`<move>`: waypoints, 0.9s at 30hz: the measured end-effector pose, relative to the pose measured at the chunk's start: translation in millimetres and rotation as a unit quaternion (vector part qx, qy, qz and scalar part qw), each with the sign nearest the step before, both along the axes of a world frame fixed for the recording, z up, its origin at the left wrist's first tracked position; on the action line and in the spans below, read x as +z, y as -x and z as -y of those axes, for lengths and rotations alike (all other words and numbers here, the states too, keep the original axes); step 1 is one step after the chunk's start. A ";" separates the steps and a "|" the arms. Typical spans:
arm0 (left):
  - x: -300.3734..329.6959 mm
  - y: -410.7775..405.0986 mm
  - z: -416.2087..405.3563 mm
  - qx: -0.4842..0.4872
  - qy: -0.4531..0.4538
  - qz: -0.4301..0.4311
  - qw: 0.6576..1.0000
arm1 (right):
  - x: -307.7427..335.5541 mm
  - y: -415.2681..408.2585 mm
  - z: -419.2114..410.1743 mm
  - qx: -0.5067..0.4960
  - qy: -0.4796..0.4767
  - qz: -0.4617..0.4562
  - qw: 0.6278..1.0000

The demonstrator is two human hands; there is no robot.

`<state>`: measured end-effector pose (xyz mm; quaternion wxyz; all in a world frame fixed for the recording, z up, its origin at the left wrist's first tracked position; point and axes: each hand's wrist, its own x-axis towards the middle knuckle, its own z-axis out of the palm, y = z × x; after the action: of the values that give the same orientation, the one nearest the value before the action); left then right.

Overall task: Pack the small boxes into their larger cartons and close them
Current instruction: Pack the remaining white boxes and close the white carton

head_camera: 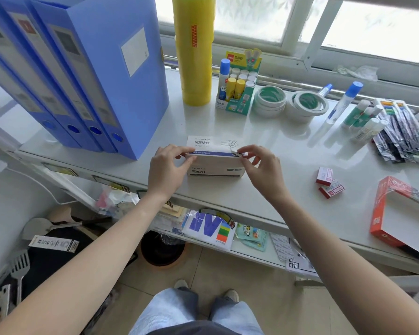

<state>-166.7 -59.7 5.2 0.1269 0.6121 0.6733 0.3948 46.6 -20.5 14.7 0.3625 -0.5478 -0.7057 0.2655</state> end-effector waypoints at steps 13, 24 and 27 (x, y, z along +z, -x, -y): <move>-14.7 1.8 9.6 0.009 -0.055 -0.201 0.978 | -17.4 -3.2 7.4 -0.026 -0.048 0.076 0.996; -21.6 -10.4 -1.3 -0.128 0.076 -0.302 0.942 | -15.6 4.6 11.7 0.087 -0.112 0.233 0.962; -19.4 -10.2 0.1 -0.126 0.071 -0.264 0.954 | -19.0 3.0 13.4 0.103 -0.092 0.215 0.967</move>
<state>-156.6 -59.8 -14.1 0.0367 0.7634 0.6269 0.1512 43.6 -33.9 -4.3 0.2214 -0.4803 -0.8414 0.1111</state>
